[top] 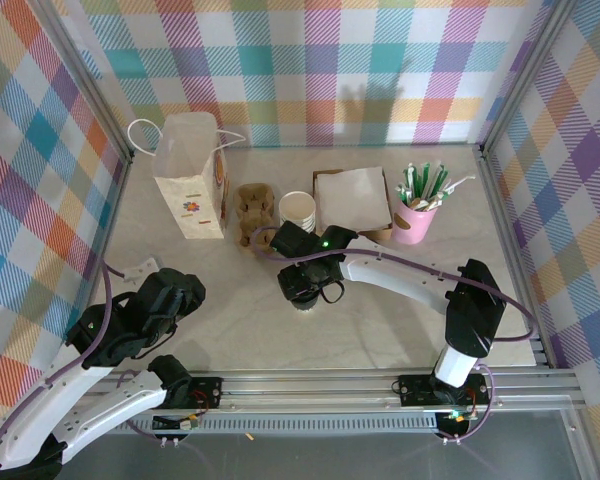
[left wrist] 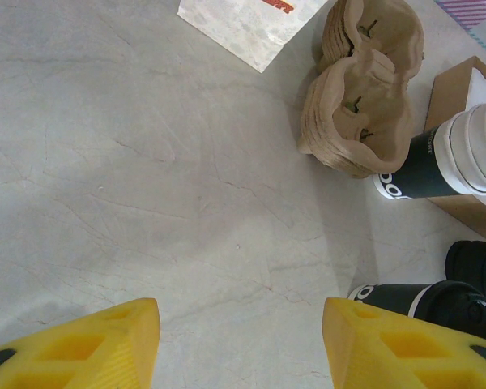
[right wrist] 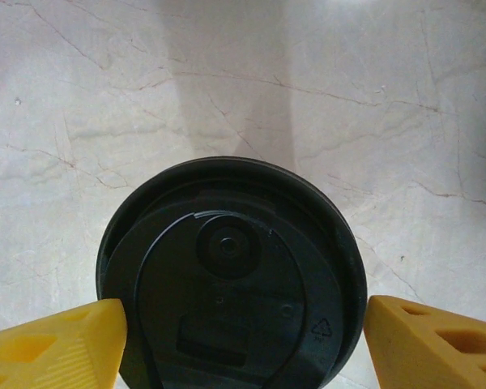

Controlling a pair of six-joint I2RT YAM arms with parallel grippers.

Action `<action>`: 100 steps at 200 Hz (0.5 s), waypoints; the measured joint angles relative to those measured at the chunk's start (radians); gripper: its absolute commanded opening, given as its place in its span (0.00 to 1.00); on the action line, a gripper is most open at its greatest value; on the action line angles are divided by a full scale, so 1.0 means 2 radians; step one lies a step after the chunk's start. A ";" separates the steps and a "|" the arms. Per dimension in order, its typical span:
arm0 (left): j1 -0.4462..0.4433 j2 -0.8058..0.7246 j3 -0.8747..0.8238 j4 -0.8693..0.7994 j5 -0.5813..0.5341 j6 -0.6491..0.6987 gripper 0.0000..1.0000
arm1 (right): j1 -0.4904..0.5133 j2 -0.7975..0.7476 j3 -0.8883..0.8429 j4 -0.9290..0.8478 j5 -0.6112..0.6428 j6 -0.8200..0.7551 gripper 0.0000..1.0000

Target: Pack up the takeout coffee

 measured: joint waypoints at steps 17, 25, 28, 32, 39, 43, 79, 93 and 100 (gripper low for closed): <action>0.000 0.000 0.000 0.000 0.000 0.000 0.55 | 0.000 0.000 0.000 -0.001 -0.006 0.000 0.79; 0.000 0.000 0.000 0.000 0.000 0.000 0.55 | 0.000 0.000 0.000 -0.002 -0.008 0.000 0.79; 0.000 0.000 0.000 0.000 0.000 0.000 0.55 | 0.000 0.000 0.000 -0.002 -0.009 0.000 0.80; 0.000 0.000 0.000 0.000 0.000 0.000 0.55 | 0.000 0.000 0.000 -0.002 -0.010 0.000 0.80; 0.000 0.000 0.000 0.000 0.000 0.000 0.55 | 0.000 0.000 0.000 -0.003 -0.011 -0.001 0.79; 0.000 0.000 0.000 0.000 0.000 0.000 0.55 | 0.000 0.000 0.000 -0.003 -0.011 0.000 0.79; 0.000 0.000 0.000 0.000 0.000 0.000 0.55 | 0.000 0.000 0.008 -0.011 -0.009 -0.003 0.78; 0.000 0.000 0.000 0.000 0.000 0.000 0.55 | 0.000 0.000 0.012 -0.012 -0.007 -0.005 0.78; 0.000 0.000 0.000 0.000 0.000 0.000 0.55 | 0.000 0.000 0.015 -0.013 -0.006 -0.007 0.78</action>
